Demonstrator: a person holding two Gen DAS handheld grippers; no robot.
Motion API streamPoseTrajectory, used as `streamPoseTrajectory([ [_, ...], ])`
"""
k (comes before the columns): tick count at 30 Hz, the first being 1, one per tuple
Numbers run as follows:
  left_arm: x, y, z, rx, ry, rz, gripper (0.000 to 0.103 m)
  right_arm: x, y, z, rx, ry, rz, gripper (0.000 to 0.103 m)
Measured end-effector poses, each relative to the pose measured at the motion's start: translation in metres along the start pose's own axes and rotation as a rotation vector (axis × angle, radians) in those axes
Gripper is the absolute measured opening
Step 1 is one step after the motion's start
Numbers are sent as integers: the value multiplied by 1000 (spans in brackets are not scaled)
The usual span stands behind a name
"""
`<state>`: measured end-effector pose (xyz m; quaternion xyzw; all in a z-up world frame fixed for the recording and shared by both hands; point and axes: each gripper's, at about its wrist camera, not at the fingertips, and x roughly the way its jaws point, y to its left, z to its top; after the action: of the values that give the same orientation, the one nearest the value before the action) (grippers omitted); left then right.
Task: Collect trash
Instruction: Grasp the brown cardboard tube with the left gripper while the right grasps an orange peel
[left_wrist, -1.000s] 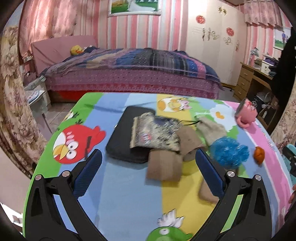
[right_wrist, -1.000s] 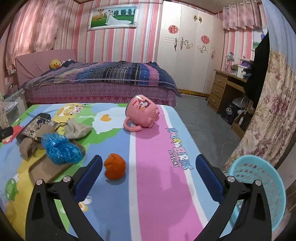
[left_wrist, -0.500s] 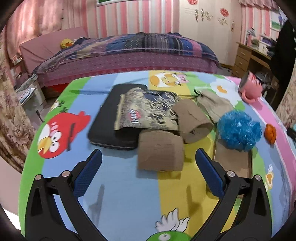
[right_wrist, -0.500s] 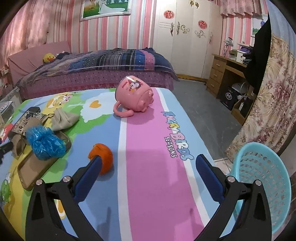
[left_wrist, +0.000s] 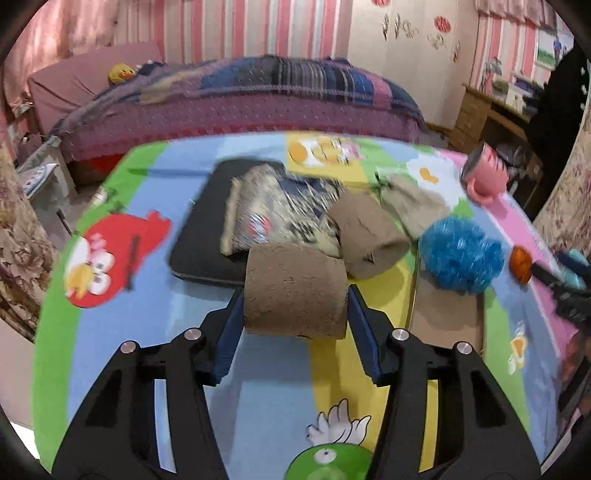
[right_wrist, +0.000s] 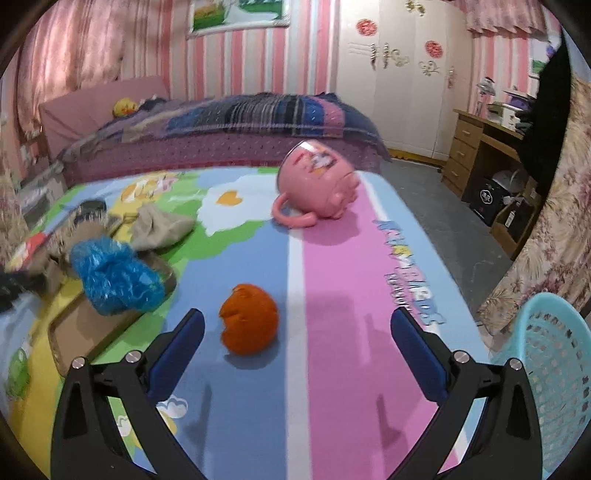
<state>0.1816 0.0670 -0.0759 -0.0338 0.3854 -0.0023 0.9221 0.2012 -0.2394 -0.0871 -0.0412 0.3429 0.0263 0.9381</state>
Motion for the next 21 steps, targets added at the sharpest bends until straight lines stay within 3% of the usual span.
streamPoseTrajectory([
  [2,-9,4,3,-22,-29,4,53,3,5,2,-16,9,5,96],
  [7,-18,5,9,-13,-65,61,53,19,6,3,-17,80,40,71],
  [9,-20,5,11,-14,-68,77,53,21,6,3,-12,92,58,68],
  [13,-26,0,17,-18,-86,75,53,25,13,2,-41,108,79,38],
  [16,-32,-7,19,-9,-99,67,53,21,16,1,-57,88,75,31],
  [21,-44,-20,22,25,-130,63,53,7,10,0,-45,35,60,28],
])
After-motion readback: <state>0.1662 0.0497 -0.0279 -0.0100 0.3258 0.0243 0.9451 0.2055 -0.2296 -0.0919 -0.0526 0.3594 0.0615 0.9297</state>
